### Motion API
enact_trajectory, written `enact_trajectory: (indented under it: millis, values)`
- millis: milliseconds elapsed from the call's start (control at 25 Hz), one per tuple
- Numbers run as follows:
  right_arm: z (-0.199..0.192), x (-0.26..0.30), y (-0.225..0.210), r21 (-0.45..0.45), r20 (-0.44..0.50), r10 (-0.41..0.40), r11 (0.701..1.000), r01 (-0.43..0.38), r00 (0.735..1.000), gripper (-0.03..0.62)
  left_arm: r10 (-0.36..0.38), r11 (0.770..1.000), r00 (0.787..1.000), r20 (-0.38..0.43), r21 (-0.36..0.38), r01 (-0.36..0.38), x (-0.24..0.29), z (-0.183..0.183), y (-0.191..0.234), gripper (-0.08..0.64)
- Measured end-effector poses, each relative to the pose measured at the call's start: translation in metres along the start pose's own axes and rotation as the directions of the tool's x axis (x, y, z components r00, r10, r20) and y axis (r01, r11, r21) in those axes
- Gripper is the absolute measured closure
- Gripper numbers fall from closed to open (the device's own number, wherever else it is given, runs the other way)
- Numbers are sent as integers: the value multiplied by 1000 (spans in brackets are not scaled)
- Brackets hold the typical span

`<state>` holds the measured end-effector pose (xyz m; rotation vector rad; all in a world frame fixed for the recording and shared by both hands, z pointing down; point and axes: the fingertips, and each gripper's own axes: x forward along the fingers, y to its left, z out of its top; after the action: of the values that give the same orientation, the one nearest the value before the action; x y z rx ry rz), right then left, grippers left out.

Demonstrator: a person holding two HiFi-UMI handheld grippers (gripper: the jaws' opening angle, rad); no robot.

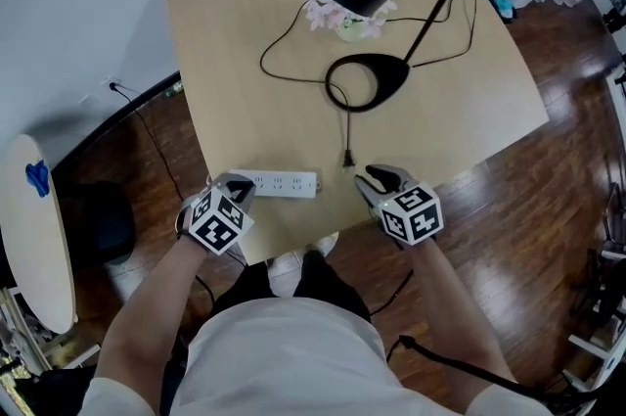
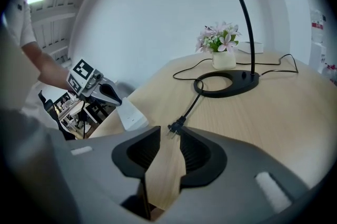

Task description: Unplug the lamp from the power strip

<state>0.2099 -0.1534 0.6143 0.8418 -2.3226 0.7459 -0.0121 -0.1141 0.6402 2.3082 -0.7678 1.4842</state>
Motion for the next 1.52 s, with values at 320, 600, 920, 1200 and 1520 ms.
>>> enact_trajectory:
  millis: [320, 600, 920, 1200, 1520]
  values:
    - [-16, -49, 52, 13, 91, -91, 996, 91, 992, 480, 80, 990, 945, 316, -134, -39, -73, 20, 16, 557]
    - [-29, -85, 165, 59, 200, -209, 978, 202, 957, 479, 34, 987, 866, 500, -154, 50, -163, -49, -13, 557]
    - [-50, -109, 315, 156, 260, -326, 943, 294, 909, 476, 25, 987, 813, 582, -142, 71, -262, -168, -25, 551]
    - [-42, -128, 387, 121, 276, -339, 941, 317, 899, 466, -56, 995, 788, 613, -34, 97, -295, -190, -46, 531]
    - [-37, -142, 412, 68, 297, -308, 951, 302, 904, 465, -70, 991, 750, 658, -39, 128, -309, -183, -72, 514]
